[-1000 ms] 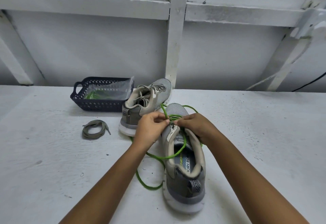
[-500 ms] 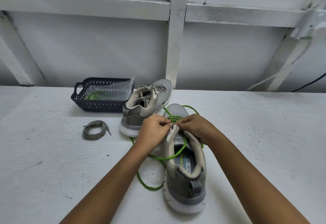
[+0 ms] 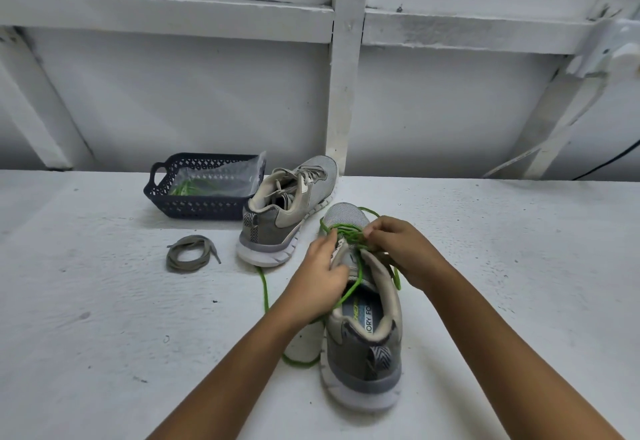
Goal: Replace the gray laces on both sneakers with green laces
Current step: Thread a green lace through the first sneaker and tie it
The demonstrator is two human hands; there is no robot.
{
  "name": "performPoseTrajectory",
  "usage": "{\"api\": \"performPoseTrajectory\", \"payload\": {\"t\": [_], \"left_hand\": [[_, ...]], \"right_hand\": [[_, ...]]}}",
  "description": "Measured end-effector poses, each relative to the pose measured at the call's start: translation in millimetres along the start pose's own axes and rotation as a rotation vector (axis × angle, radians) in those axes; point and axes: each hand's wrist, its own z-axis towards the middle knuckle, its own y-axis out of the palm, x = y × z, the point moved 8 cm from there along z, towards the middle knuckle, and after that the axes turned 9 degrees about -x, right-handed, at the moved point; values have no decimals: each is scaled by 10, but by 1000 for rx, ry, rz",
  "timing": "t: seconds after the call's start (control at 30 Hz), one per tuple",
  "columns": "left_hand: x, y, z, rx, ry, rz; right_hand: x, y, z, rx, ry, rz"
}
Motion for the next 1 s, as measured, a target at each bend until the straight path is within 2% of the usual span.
{"api": "performPoseTrajectory", "payload": {"t": [0.2,0.27,0.37,0.47,0.53,0.6,0.7,0.73,0.8,0.87,1.0], "left_hand": [[-73,13,-41,103,-56,-165],[-59,-9,-59,129,-43,-177],[-51,-14,-73,136,-44,-186],[-64,-11,-62,150,-54,-175],[-56,-24,-76,165,-53,-178],[-36,-37,-96,171,-44,-184],[-22,-45,-127,171,-42,-202],[-21,-43,-134,172,-43,-205],[-15,-44,-131,176,-39,-216],[5,-49,-135,181,-33,-227],[19,-53,-160,184,-26,-232]], "right_hand": [[-322,-152,-268,4,-179,428],[-458,-181,-355,-17,-221,470],[-603,-205,-512,-129,-203,317],[-609,-146,-667,-307,-117,41],[-547,-73,-708,-382,-45,-27],[-444,-100,-631,-311,12,-83],[-293,-355,-384,-29,31,-412],[-213,-400,-309,-10,58,-542],[46,-381,-193,-113,185,-730],[265,-332,-120,-173,278,-739],[450,-297,-34,-57,308,-263]]}}
